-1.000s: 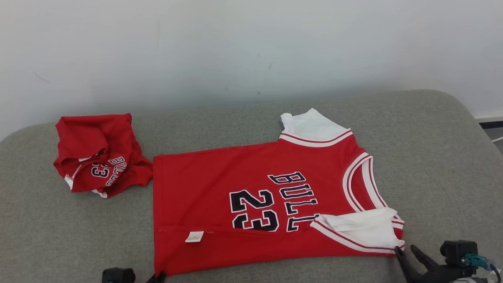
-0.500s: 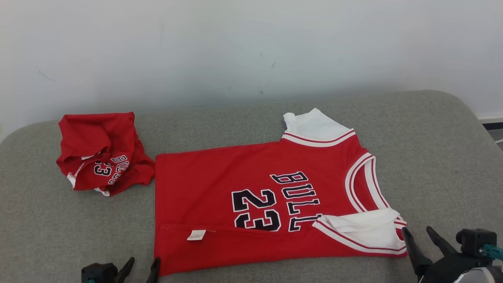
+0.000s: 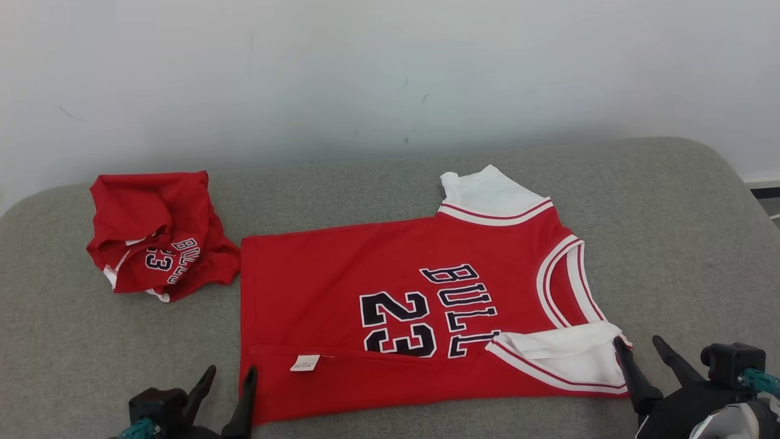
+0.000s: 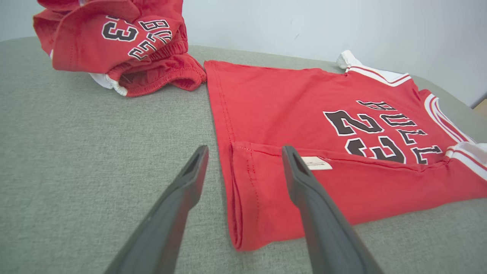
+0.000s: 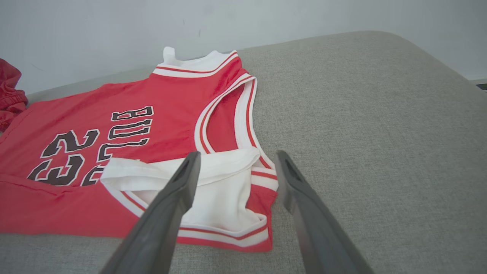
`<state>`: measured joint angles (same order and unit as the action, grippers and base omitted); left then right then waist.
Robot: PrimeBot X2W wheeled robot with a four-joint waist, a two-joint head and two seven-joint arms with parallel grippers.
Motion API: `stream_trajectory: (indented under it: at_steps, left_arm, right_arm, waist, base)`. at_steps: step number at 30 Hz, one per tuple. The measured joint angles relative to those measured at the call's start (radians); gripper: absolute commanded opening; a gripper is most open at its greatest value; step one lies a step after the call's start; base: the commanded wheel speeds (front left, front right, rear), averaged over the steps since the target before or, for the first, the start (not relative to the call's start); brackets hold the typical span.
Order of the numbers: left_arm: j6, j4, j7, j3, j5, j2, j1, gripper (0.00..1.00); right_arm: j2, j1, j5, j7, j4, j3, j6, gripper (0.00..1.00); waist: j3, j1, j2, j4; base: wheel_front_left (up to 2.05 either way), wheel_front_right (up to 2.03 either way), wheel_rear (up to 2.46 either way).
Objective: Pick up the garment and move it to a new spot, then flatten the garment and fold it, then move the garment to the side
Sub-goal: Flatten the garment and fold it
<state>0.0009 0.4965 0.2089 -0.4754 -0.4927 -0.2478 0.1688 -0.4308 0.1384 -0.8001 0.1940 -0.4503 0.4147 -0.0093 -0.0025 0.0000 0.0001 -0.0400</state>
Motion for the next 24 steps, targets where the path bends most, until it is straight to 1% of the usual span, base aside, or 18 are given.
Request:
stream_trajectory:
  at_steps: [3,5,6,10,11,12,14,24]
  left_arm:
    - [-0.002,-0.015,0.0,-0.002,0.001,0.001,0.007,1.0]
    - [-0.004,-0.022,0.0,-0.004,0.001,0.0,0.029,1.0]
    - [-0.015,-0.023,-0.003,-0.006,0.002,-0.003,0.049,1.0]
    - [-0.023,-0.023,-0.016,0.0,0.021,-0.017,0.129,1.0]
    - [-0.038,-0.021,-0.025,0.003,0.021,-0.023,0.157,1.0]
    - [-0.038,-0.018,-0.033,0.002,0.021,-0.024,0.173,1.0]
    - [-0.053,-0.007,-0.045,0.001,0.022,-0.029,0.206,1.0]
    - [-0.082,0.071,-0.107,-0.001,0.026,-0.04,0.349,1.0]
  right_arm:
    - [-0.001,0.012,0.001,0.0,0.006,-0.002,-0.009,1.0]
    - [-0.004,0.014,0.002,0.0,0.015,-0.002,-0.009,1.0]
    - [-0.005,0.014,0.002,0.0,0.019,-0.002,-0.009,1.0]
    - [-0.003,0.03,0.014,-0.002,0.032,0.007,-0.01,1.0]
    - [-0.002,0.048,0.02,-0.006,0.038,0.009,-0.009,1.0]
    - [-0.003,0.056,0.02,-0.009,0.039,0.011,-0.01,1.0]
    - [-0.003,0.063,0.021,-0.01,0.047,0.012,-0.01,1.0]
    - [-0.007,0.091,0.027,-0.019,0.065,0.016,-0.01,1.0]
  waist:
    - [0.004,0.0,0.0,0.002]
    - [0.009,0.0,0.0,0.004]
    - [0.013,0.0,0.0,0.005]
    - [0.028,0.0,0.0,0.006]
    - [0.036,0.0,0.0,0.003]
    - [0.041,0.0,0.0,0.001]
    - [0.05,0.0001,0.0,-0.004]
    - [0.111,0.0001,0.0,-0.033]
  base:
    - [0.0,0.0,0.0]
    - [0.0,0.0,0.0]
    - [0.0,0.0,0.0]
    - [0.0,0.0,0.0]
    - [0.0,0.0,0.0]
    - [0.0,0.0,0.0]
    - [0.0,0.0,0.0]
    - [0.0,0.0,0.0]
